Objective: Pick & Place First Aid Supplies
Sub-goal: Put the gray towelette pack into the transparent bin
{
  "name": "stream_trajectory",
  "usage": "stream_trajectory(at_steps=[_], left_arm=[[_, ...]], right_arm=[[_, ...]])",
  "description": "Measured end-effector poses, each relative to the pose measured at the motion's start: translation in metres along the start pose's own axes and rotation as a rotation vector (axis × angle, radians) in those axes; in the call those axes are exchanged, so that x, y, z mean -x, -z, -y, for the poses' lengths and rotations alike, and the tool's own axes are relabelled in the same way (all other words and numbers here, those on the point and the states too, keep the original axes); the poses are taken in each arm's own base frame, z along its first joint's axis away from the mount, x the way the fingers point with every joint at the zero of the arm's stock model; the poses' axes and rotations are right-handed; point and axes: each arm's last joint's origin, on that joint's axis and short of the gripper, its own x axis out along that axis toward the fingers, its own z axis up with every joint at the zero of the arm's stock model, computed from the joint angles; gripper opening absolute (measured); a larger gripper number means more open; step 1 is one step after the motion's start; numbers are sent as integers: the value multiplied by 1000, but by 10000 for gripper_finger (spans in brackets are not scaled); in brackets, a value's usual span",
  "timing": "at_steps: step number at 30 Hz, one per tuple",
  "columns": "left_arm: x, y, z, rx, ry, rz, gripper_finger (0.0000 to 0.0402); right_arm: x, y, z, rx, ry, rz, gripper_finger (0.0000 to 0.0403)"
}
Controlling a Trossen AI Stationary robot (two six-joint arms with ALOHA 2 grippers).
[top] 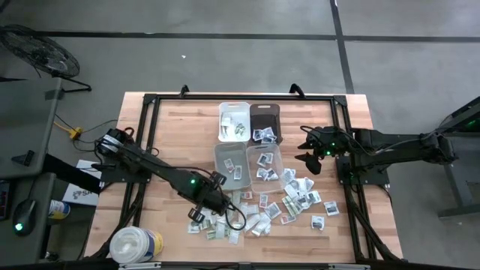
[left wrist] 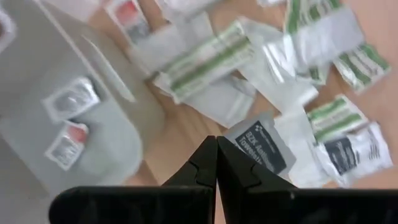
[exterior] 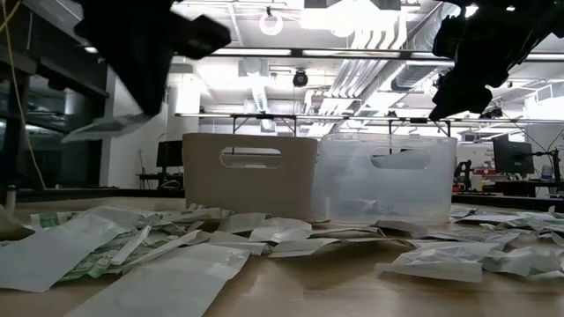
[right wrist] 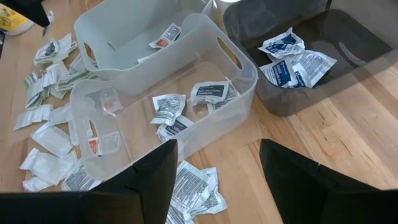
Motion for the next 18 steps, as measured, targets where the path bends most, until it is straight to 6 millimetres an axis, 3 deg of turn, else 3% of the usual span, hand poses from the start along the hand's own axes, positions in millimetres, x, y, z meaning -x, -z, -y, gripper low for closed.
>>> stream_trajectory(at_steps=[9, 18], left_arm=[[12, -10, -32, 166, -65, 68, 0], [17, -20, -99, 526, -132, 325, 0]], right_arm=[[0, 0, 0, 0, 0, 0, 222], [0, 0, 0, 0, 12, 5, 222]])
